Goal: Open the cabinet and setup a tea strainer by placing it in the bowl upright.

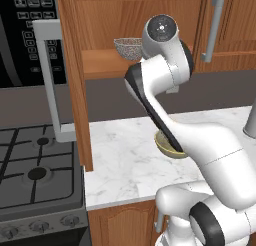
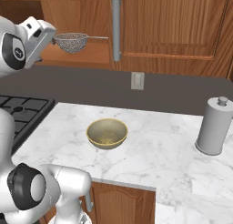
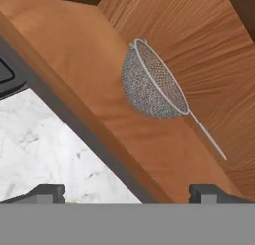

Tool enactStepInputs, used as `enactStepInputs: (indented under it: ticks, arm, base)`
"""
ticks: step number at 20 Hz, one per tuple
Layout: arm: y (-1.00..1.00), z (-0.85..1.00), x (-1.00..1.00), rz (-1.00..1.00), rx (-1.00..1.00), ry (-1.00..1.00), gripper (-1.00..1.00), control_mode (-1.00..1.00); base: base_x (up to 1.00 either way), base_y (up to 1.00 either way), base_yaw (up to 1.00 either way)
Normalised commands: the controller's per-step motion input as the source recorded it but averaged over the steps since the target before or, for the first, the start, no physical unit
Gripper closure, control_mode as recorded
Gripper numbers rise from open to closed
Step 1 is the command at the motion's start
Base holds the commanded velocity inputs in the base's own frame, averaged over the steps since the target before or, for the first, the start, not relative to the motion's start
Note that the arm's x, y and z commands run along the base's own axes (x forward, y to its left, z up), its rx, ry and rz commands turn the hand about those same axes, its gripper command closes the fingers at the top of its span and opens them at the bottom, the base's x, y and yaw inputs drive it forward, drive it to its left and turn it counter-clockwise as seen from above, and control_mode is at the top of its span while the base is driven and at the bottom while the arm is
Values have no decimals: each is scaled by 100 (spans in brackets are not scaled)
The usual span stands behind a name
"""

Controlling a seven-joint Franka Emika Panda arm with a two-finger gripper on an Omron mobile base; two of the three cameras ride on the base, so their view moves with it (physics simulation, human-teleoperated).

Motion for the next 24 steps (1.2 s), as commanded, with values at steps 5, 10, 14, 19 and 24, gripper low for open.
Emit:
enactStepInputs:
  ticks: [5,10,14,19,24]
  arm:
    - [0,0,14,1,-5,-15,-100,-100]
    - [0,0,18,1,-17,-5,-100,-100]
    - [0,0,25,0,-22,7,-100,-100]
    - [-2,0,25,2,-8,11,-100,-100]
    - [-1,0,4,0,0,0,-100,-100]
  base:
    - [0,0,0]
    - [0,0,0]
    - [0,0,0]
    - [0,0,0]
    - [0,0,0]
